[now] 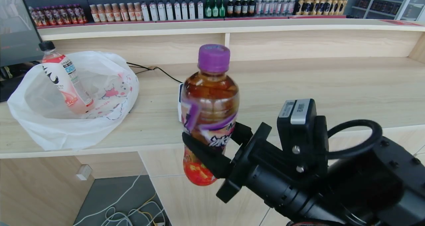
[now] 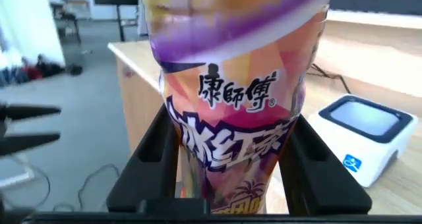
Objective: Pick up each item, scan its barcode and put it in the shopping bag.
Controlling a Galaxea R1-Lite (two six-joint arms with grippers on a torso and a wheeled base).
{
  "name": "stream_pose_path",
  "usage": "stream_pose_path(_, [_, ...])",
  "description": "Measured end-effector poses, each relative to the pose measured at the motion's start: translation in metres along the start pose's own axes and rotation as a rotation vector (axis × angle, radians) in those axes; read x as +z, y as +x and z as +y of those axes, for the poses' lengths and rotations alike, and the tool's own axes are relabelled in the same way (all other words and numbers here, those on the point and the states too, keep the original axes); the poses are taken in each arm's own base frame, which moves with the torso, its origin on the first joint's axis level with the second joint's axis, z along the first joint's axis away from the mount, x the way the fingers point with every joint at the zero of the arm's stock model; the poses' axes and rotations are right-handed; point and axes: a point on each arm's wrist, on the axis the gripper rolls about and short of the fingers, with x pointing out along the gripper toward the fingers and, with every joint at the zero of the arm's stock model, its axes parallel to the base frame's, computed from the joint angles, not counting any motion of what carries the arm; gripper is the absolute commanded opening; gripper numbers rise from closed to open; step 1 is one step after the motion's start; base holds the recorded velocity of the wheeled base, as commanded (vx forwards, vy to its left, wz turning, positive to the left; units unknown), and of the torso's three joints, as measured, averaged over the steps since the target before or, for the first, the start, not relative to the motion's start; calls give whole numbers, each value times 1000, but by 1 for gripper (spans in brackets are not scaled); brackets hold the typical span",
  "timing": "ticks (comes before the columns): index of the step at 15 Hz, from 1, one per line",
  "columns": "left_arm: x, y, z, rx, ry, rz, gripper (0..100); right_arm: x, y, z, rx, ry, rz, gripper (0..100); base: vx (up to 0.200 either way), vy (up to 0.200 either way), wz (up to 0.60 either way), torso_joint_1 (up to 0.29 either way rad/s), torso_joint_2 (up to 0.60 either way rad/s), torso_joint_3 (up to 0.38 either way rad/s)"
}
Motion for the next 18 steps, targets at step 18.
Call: stream_pose_path(18, [0,0,0,0,0,0,100,27,1,-93,-428,24,-141,0,0,0,0,0,0,0])
